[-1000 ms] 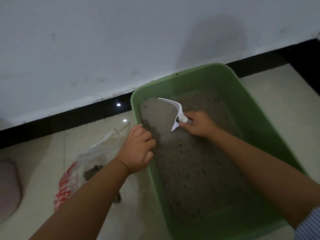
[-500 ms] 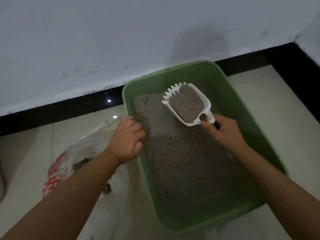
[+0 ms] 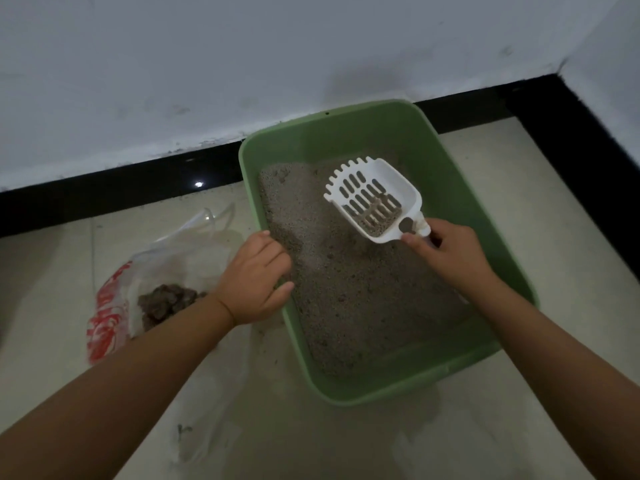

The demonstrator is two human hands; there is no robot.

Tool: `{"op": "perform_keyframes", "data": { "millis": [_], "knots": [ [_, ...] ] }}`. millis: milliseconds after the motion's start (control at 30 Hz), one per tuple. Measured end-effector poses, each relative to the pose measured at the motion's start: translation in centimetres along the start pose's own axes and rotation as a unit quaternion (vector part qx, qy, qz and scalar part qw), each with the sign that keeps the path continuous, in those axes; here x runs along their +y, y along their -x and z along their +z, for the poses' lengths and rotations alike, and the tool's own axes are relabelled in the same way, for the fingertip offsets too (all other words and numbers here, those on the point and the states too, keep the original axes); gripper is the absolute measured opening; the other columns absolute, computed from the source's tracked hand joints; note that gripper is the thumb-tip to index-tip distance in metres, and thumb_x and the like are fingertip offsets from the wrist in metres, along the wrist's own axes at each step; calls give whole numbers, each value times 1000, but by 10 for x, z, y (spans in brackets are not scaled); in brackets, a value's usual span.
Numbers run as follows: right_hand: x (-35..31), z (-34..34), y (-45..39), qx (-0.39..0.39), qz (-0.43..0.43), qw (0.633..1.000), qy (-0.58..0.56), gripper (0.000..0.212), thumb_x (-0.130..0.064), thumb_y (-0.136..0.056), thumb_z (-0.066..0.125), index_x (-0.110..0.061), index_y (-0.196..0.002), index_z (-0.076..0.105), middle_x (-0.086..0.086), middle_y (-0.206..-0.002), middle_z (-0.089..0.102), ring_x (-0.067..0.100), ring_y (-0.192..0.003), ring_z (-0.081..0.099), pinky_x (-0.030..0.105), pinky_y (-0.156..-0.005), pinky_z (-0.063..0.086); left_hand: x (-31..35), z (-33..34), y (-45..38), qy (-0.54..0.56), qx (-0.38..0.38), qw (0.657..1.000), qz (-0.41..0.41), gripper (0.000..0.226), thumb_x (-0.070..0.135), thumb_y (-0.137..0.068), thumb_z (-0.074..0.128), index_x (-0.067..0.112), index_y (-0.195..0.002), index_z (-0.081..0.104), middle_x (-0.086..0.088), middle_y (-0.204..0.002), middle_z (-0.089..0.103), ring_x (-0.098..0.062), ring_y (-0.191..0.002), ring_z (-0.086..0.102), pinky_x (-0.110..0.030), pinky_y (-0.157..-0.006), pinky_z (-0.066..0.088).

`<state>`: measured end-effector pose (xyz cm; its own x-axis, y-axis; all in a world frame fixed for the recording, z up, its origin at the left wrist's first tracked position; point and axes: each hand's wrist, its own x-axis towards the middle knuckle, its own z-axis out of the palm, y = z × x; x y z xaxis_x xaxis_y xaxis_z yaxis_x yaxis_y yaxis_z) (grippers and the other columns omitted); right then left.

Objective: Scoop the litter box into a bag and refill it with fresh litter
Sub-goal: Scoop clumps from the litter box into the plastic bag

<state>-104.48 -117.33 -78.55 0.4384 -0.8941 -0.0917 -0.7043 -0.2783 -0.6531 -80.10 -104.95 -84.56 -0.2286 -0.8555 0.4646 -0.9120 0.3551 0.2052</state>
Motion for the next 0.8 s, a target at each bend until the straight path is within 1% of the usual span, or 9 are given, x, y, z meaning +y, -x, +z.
{"op": "perform_keyframes", "data": {
  "millis": [100, 233, 367, 467, 533, 633, 700, 767, 800],
  "knots": [
    [2, 0, 5, -5, 11, 1000, 12, 21, -18, -88, 59, -1, -97, 66, 4, -66, 55, 8, -54, 39, 18, -52, 31, -2, 1, 0, -3, 3, 1000, 10, 13, 25, -76, 38, 13, -71, 37, -12, -59, 48, -22, -69, 30, -35, -89, 31],
    [4, 1, 8, -20, 3, 998, 62, 23, -19, -88, 59, -2, -101, 66, 3, -70, 56, 13, -60, 45, 16, -53, 31, 1, 2, 0, -24, 1, 1000, -6, 27, 22, -73, 38, 5, -57, 51, -12, -58, 49, -22, -70, 31, -35, -89, 31],
    [10, -12, 8, -62, 41, 991, 114, 26, -25, -90, 55, -1, -95, 65, -7, -56, 43, 4, -52, 38, 19, -49, 29, 2, 1, 0, -38, -6, 999, -17, 28, 21, -72, 38, 4, -58, 55, -12, -59, 50, -21, -72, 33, -37, -93, 31],
    [16, -39, 11, -156, 16, 954, 255, 33, -34, -92, 50, -4, -90, 65, 0, -59, 50, 11, -53, 45, 24, -52, 34, 3, 0, 2, -41, 5, 999, -14, 28, 20, -73, 38, 3, -58, 56, -12, -60, 52, -21, -73, 34, -37, -93, 30],
    [16, -55, 16, -203, 5, 914, 351, 39, -39, -94, 43, -7, -89, 65, 7, -72, 60, 17, -63, 51, 24, -56, 38, 3, -1, 3, -40, 12, 999, -11, 29, 19, -73, 38, 3, -58, 56, -13, -60, 52, -22, -73, 34, -37, -93, 31],
    [17, -64, 24, -255, -7, 863, 436, 37, -42, -95, 36, -16, -88, 61, 4, -76, 55, 16, -71, 52, 22, -64, 40, 5, 1, 3, -39, 18, 999, -8, 27, 19, -73, 38, 3, -59, 55, -13, -60, 52, -23, -73, 33, -38, -92, 31],
    [21, -56, 26, -274, -35, 858, 433, 34, -40, -95, 37, -16, -90, 60, 4, -81, 59, 18, -75, 56, 21, -67, 40, 6, 2, 3, -33, 18, 999, -6, 26, 18, -73, 37, 3, -60, 54, -13, -60, 51, -23, -72, 33, -38, -92, 31],
    [27, -41, 26, -288, -72, 863, 408, 29, -38, -96, 37, -18, -84, 54, 8, -90, 66, 20, -82, 62, 21, -67, 41, 7, 2, 2, -26, 20, 999, -1, 22, 18, -72, 37, 5, -63, 52, -13, -60, 50, -22, -72, 32, -38, -92, 31],
    [29, -32, 25, -297, -86, 866, 393, 28, -39, -96, 37, -19, -80, 49, 8, -88, 65, 21, -80, 62, 21, -65, 40, 7, 2, 1, -21, 22, 1000, 2, 17, 18, -73, 37, 8, -67, 48, -13, -60, 50, -22, -71, 32, -38, -92, 31]
  ]
}}
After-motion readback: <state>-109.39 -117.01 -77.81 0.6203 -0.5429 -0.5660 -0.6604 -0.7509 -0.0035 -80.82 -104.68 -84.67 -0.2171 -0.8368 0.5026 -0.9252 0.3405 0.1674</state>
